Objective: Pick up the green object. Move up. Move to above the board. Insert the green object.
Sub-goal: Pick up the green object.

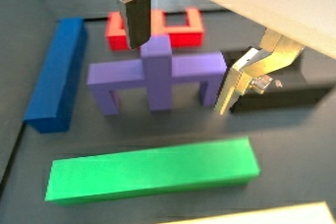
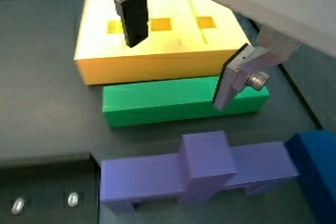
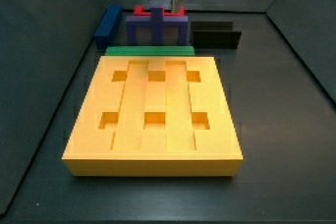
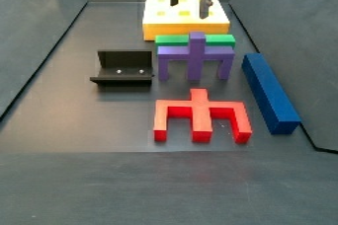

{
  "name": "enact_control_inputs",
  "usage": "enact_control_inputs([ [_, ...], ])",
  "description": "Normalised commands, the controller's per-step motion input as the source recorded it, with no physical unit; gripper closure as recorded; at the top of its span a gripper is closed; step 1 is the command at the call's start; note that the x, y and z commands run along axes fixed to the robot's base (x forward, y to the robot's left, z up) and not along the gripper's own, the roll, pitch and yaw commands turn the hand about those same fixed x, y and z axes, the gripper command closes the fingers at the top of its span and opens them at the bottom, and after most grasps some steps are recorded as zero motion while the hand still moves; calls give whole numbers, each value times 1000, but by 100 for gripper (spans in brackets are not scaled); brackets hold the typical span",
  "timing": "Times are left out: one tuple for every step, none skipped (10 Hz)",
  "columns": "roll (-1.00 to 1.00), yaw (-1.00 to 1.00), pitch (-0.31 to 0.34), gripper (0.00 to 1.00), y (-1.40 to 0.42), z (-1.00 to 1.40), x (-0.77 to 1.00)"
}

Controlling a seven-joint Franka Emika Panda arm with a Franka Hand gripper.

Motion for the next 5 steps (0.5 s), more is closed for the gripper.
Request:
enact_control_inputs([
  [13, -977, 0, 0, -220, -414, 0],
  [19, -977, 0, 0, -214, -429, 0],
  [19, -977, 0, 0, -214, -431, 0],
  [11, -957, 0, 0, -251, -400, 0],
  [59, -889, 9, 0, -300, -263, 0],
])
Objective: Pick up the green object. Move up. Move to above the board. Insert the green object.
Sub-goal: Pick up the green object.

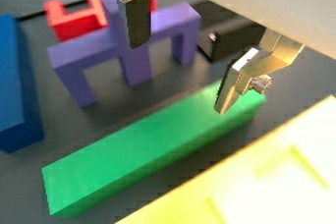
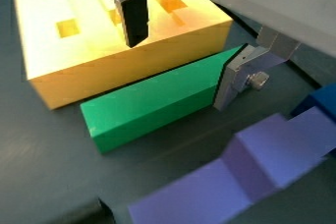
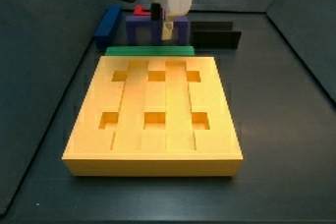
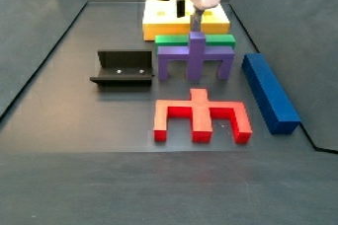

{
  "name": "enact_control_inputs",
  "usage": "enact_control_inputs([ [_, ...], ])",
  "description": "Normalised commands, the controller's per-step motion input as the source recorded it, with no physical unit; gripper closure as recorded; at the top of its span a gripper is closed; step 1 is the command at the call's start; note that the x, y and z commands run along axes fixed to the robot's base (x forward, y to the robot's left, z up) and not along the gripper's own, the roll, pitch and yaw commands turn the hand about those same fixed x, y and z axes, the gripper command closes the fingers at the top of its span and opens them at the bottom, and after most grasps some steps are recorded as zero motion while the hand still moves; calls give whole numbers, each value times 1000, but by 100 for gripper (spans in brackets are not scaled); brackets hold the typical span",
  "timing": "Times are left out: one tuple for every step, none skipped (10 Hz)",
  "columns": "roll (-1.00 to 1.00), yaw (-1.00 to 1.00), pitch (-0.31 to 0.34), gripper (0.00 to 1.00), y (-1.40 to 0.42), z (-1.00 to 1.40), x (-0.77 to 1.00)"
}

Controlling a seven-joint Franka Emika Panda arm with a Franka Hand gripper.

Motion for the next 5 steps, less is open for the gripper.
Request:
enact_control_inputs([
  [161, -660, 49, 0, -380, -106, -169],
  [199, -466, 43, 0, -303, -100, -429],
  [200, -186, 30, 0, -111, -306, -371],
  [159, -243, 34, 0, -9, -320, -400],
  [11, -394, 0, 0, 80, -263, -431],
])
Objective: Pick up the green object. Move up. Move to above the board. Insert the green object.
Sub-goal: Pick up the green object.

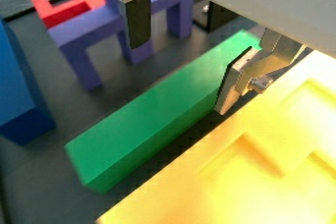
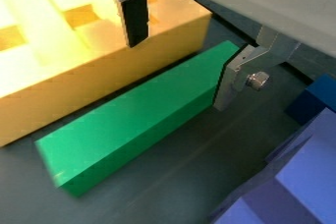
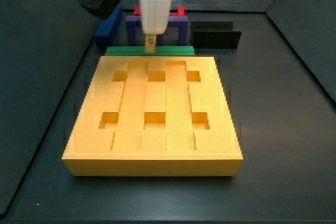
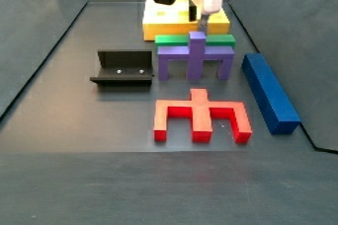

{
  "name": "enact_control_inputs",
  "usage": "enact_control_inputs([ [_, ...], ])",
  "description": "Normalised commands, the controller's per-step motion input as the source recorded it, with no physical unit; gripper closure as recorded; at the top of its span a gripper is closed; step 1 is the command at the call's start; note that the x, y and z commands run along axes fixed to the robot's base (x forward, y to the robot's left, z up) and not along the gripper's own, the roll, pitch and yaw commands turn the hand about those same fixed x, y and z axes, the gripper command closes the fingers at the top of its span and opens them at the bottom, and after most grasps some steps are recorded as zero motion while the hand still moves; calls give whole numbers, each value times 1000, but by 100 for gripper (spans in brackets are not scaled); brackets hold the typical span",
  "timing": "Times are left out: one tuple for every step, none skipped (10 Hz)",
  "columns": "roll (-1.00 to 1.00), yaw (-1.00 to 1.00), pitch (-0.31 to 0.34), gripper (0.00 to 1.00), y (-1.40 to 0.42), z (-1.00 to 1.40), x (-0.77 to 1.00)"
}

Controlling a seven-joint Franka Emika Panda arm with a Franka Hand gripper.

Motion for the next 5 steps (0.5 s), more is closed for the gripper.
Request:
enact_control_inputs([
  [-67, -489, 0, 0, 226, -177, -340],
  [-193, -474, -60, 0, 306, -77, -183],
  [-280, -380, -127, 0, 283, -46, -77],
  [-349, -254, -220, 0, 243, -14, -77],
  [-250, 0, -194, 0, 0, -14, 0],
])
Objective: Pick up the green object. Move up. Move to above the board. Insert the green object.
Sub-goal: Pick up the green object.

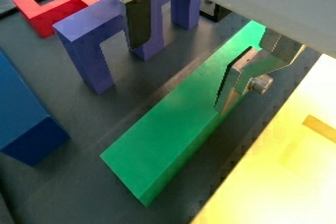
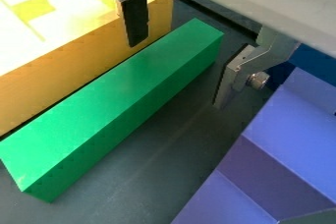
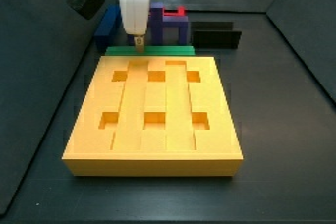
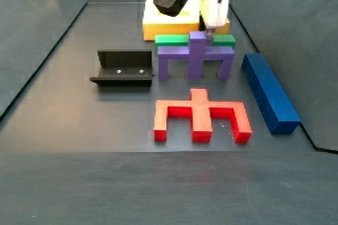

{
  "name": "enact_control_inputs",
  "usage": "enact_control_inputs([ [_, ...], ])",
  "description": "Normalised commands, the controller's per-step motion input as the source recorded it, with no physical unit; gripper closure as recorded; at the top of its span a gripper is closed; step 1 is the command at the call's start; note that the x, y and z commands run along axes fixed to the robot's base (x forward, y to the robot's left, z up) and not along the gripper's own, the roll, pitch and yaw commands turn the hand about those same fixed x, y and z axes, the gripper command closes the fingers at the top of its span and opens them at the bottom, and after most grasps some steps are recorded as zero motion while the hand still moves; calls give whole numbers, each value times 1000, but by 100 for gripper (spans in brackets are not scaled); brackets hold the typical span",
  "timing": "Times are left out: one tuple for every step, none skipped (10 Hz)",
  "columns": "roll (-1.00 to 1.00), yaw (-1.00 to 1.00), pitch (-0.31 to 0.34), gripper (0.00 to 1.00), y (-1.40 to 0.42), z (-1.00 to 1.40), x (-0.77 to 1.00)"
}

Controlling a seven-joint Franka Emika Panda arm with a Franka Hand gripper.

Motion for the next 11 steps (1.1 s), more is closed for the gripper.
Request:
enact_control_inputs([
  [-21, -34, -70, 0, -123, -80, 0],
  [151, 0, 34, 0, -331, -37, 0],
  [224, 0, 117, 0, -277, -80, 14],
  [187, -26, 106, 0, -106, -129, 0],
  [201, -26, 96, 0, -29, -200, -17],
  [187, -37, 77, 0, 9, -257, -126],
  [131, -34, 59, 0, 14, -226, -97],
  [41, -17, 0, 0, 0, -206, -71],
  [0, -3, 0, 0, 37, -123, -86],
  [0, 0, -3, 0, 126, -143, -143],
  [-17, 0, -26, 0, 89, -120, -69],
])
